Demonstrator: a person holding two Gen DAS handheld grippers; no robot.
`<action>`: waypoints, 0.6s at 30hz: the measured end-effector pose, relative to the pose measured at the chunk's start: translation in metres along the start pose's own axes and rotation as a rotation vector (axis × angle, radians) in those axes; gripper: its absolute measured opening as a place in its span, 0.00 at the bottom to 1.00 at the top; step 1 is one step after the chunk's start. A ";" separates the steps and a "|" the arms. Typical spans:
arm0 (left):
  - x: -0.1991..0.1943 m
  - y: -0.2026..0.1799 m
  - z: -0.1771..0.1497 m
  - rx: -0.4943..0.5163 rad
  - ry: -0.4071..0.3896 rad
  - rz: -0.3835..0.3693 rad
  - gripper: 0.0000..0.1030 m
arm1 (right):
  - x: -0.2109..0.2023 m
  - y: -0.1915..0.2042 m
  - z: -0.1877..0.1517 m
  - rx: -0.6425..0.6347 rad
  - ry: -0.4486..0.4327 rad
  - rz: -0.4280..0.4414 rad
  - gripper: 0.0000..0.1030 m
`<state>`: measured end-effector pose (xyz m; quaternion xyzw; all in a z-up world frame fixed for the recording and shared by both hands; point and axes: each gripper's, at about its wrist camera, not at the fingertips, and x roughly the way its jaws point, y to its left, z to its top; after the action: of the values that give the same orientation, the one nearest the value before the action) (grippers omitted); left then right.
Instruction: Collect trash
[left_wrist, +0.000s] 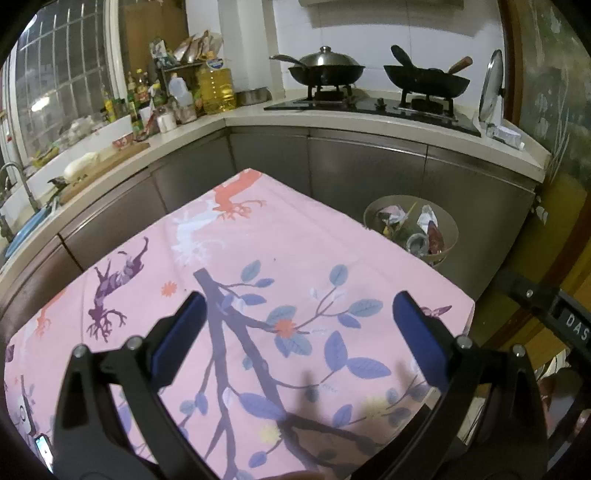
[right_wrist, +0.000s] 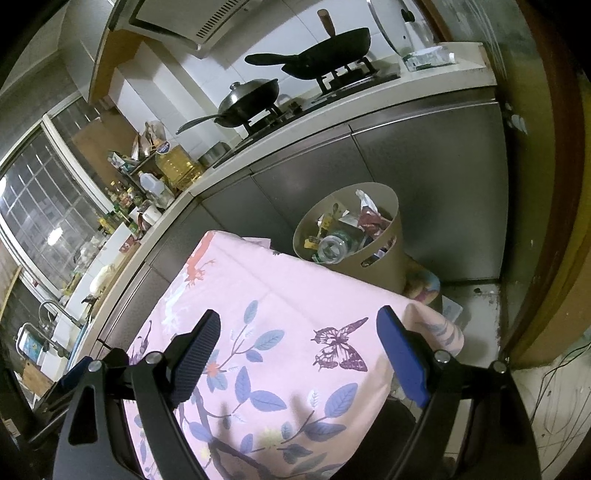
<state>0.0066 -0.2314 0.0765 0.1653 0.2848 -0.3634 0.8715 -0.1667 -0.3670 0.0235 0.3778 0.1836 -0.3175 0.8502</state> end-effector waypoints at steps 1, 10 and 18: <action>0.001 0.000 0.000 0.000 0.003 0.002 0.94 | 0.001 -0.001 -0.001 0.002 0.002 -0.001 0.80; 0.005 0.001 -0.001 0.006 0.008 0.008 0.94 | 0.006 -0.002 -0.003 0.010 0.018 -0.003 0.81; 0.008 0.006 -0.003 0.001 0.011 0.008 0.94 | 0.008 -0.002 -0.002 0.009 0.021 -0.004 0.81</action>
<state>0.0141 -0.2302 0.0701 0.1690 0.2885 -0.3591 0.8713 -0.1624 -0.3700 0.0165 0.3843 0.1919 -0.3162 0.8459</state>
